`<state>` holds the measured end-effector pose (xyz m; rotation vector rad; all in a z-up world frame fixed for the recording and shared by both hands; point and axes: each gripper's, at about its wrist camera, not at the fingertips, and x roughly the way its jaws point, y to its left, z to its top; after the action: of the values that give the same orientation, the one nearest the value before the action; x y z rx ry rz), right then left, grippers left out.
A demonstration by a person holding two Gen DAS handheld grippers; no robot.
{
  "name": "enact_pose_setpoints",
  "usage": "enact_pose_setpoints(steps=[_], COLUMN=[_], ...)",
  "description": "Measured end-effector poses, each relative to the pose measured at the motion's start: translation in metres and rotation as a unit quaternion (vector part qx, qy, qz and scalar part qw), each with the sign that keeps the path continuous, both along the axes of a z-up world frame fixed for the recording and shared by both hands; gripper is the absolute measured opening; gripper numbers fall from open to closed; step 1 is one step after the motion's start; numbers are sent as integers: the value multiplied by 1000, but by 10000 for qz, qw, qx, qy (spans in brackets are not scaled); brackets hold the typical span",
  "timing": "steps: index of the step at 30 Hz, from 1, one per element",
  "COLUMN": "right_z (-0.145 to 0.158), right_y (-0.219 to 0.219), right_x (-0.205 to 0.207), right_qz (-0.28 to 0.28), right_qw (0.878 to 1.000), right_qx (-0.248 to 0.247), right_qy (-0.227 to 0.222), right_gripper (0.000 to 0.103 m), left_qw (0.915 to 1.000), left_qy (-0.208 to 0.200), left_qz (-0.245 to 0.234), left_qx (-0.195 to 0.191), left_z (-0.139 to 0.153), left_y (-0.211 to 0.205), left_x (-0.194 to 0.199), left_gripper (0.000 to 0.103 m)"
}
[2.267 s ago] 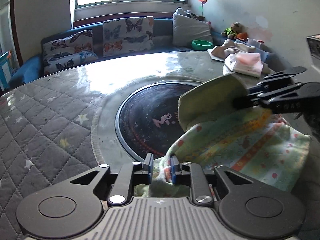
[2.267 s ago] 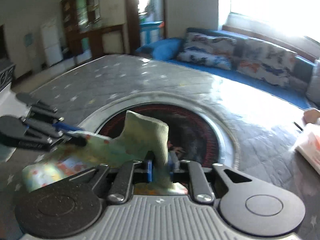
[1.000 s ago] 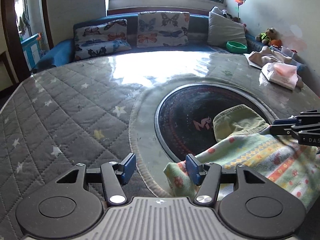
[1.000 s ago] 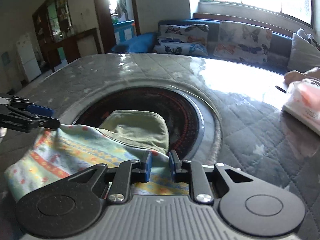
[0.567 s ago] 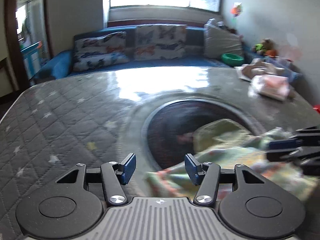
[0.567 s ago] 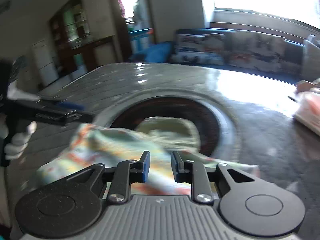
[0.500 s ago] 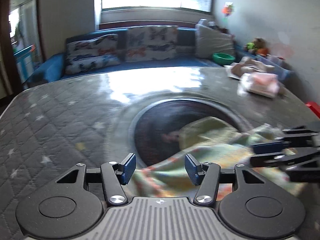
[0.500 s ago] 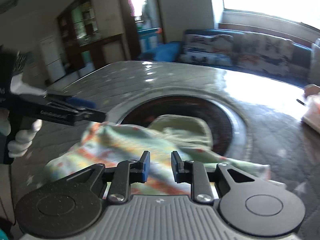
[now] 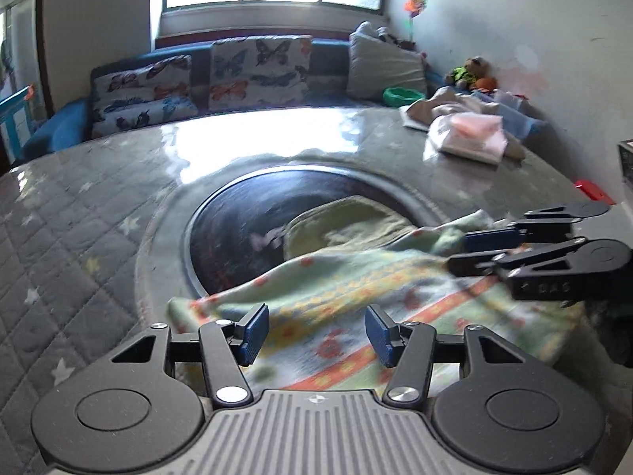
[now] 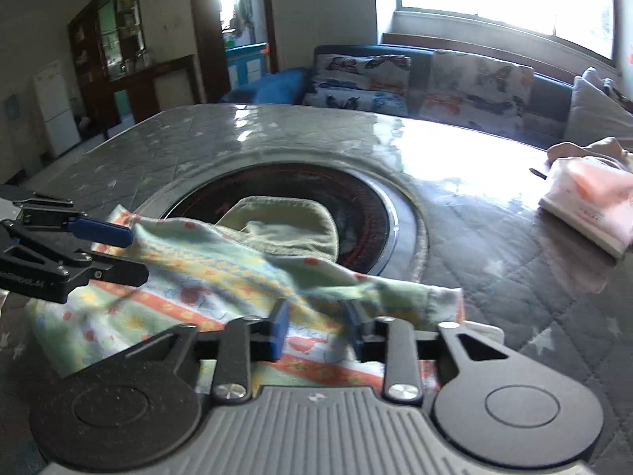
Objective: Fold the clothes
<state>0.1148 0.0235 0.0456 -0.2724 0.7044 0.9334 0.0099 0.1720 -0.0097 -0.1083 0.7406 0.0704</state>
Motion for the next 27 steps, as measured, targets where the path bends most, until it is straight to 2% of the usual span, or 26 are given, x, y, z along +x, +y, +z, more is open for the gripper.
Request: enact_pose_setpoints(steps=[4,12,20,27], right_z=[-1,-7,-10,-10], right_y=[12,15,-6,-10], right_x=[-3,13,29,28], right_qz=[127,-101,-450,-479], right_qw=[9999,9999,9988,9987], right_qx=[87,77,163,147], right_qy=[-50,-29,99,25], right_gripper=[54,55,56,56], left_qw=[9998,9993,9968,9964], left_qy=[-63,16,-15,-61], left_qz=[-161,165,559,745], left_qx=[-70,-340,-573,-409], left_z=[1,-16,-20,-20], left_y=[-11,7,30,42], left_x=[12,30,24,13], left_gripper=[57,57,57,58])
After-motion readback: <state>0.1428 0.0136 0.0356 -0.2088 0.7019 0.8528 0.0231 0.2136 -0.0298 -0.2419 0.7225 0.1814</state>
